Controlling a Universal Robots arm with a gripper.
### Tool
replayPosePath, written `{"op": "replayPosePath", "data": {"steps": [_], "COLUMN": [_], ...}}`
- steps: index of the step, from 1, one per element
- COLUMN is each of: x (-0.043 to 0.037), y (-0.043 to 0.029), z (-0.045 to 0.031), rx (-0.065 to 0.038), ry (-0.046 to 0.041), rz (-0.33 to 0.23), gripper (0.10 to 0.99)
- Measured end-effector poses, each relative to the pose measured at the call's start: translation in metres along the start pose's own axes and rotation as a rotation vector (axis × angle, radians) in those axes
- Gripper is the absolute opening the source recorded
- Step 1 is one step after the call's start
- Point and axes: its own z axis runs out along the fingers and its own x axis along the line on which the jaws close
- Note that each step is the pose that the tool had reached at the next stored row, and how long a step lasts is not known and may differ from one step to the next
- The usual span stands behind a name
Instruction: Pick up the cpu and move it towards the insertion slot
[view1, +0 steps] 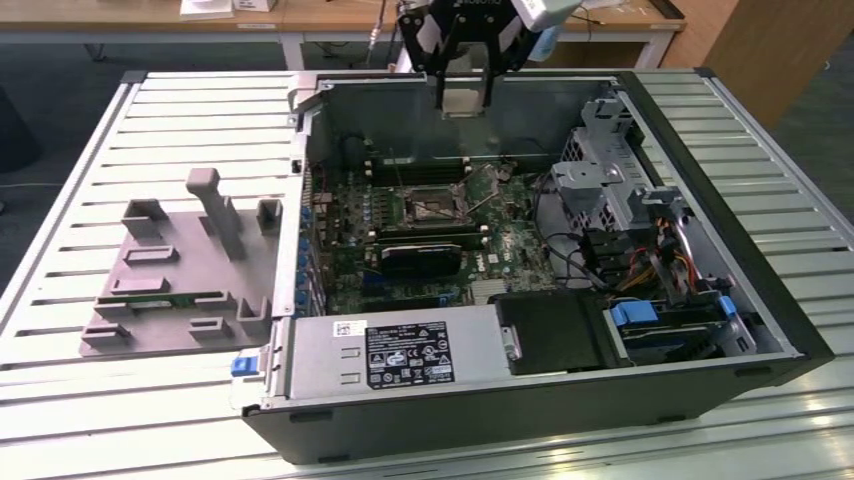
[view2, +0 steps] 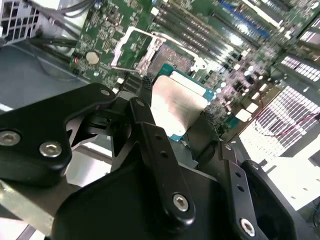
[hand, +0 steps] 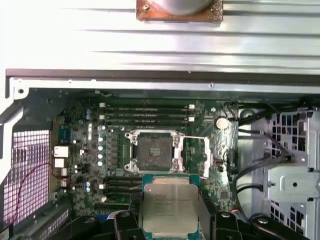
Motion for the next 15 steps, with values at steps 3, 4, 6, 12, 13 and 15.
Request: {"op": "replayPosePath", "data": {"steps": [3, 4, 6, 12, 13, 15], "x": [0.0037, 0.0048, 0.0062, 0.0101, 0.0106, 0.0115], "y": [0.0064, 0.0081, 0.0112, 0.0175, 0.0179, 0.0191], "z": [0.001, 0.0014, 0.0023, 0.0057, 0.0064, 0.0081], "rx": [0.0, 0.0, 0.0, 0.0, 0.0, 0.0], "ry": [-0.0027, -0.0033, -0.0038, -0.0054, -0.0057, -0.0061], "rz": [0.0, 0.0, 0.0, 0.0, -0.001, -0.001], "gripper": [0.529, 0.529, 0.529, 0.529, 0.529, 0.529]}}
